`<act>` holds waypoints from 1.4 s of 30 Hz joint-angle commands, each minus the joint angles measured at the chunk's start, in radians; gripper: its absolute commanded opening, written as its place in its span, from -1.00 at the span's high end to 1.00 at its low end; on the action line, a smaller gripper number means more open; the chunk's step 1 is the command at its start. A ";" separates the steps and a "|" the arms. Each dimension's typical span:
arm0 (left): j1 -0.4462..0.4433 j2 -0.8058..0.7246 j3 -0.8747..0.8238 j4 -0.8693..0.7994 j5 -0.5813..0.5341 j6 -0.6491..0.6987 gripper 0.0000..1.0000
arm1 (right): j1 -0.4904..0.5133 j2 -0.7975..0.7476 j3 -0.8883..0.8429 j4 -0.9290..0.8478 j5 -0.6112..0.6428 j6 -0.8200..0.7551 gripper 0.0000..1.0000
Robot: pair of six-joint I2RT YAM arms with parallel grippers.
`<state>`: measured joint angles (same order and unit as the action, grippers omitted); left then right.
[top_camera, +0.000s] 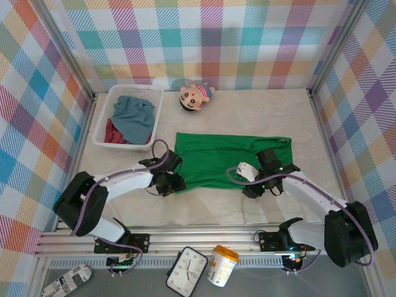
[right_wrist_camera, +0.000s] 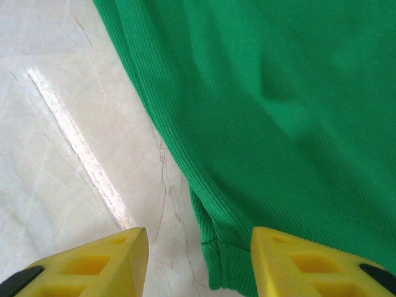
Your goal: Fold and stack the tank tops
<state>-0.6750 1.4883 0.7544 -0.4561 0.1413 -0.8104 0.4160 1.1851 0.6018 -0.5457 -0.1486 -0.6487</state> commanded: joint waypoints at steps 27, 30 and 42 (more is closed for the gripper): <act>-0.011 -0.035 0.099 -0.232 -0.119 0.159 1.00 | 0.138 0.017 -0.005 -0.151 0.136 0.005 0.87; -0.007 -0.056 0.140 -0.289 -0.127 0.181 1.00 | 0.138 -0.020 0.016 -0.196 0.124 0.009 0.89; 0.077 0.045 0.325 -0.336 -0.080 0.264 1.00 | 0.041 0.074 0.166 -0.221 0.110 -0.038 0.88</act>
<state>-0.6186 1.4891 1.0359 -0.7586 0.0444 -0.5877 0.4793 1.2221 0.7177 -0.7429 -0.0063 -0.6659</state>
